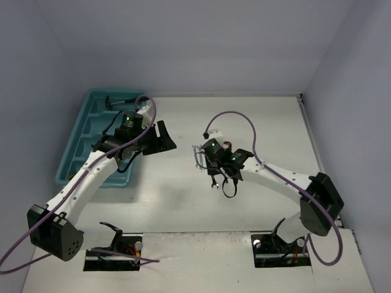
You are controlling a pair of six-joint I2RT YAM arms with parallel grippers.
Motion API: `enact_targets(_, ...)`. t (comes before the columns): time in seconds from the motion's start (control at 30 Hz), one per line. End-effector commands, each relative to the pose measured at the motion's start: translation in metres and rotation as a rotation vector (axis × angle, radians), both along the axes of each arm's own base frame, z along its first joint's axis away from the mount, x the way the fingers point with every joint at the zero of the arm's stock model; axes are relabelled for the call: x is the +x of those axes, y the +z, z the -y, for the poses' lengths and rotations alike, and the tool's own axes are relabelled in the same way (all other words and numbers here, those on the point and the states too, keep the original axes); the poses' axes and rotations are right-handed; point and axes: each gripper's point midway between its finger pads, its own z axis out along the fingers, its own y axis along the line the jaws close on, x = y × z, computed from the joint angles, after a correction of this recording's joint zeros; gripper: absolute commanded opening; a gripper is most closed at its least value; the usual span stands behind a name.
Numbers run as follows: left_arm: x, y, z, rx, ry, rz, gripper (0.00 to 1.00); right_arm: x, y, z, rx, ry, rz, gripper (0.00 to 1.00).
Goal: Sort the tools into containers
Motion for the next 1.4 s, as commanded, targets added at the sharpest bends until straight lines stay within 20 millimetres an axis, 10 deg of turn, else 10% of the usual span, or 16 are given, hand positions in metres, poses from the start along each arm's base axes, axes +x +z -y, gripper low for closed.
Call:
enact_targets(0.0, 0.012, 0.052, 0.039, -0.239, -0.064, 0.127, 0.61, 0.013, 0.080, -0.021, 0.119, 0.125, 0.182, 0.00)
enact_targets(0.37, 0.006, 0.074, 0.094, -0.367, -0.189, 0.181, 0.61, 0.007, 0.158, -0.047, 0.322, 0.242, 0.308, 0.00)
enact_targets(0.73, 0.015, 0.062, 0.118, -0.363, -0.194, 0.148, 0.59, 0.005, 0.178, -0.056, 0.385, 0.269, 0.338, 0.00)
enact_targets(1.03, 0.018, 0.065, 0.118, -0.366, -0.176, 0.155, 0.02, 0.010, 0.176, -0.057, 0.377, 0.257, 0.344, 0.00)
enact_targets(1.37, 0.046, 0.071, 0.072, -0.342, -0.062, 0.191, 0.00, 0.027, 0.176, -0.038, 0.315, 0.153, 0.396, 0.71)
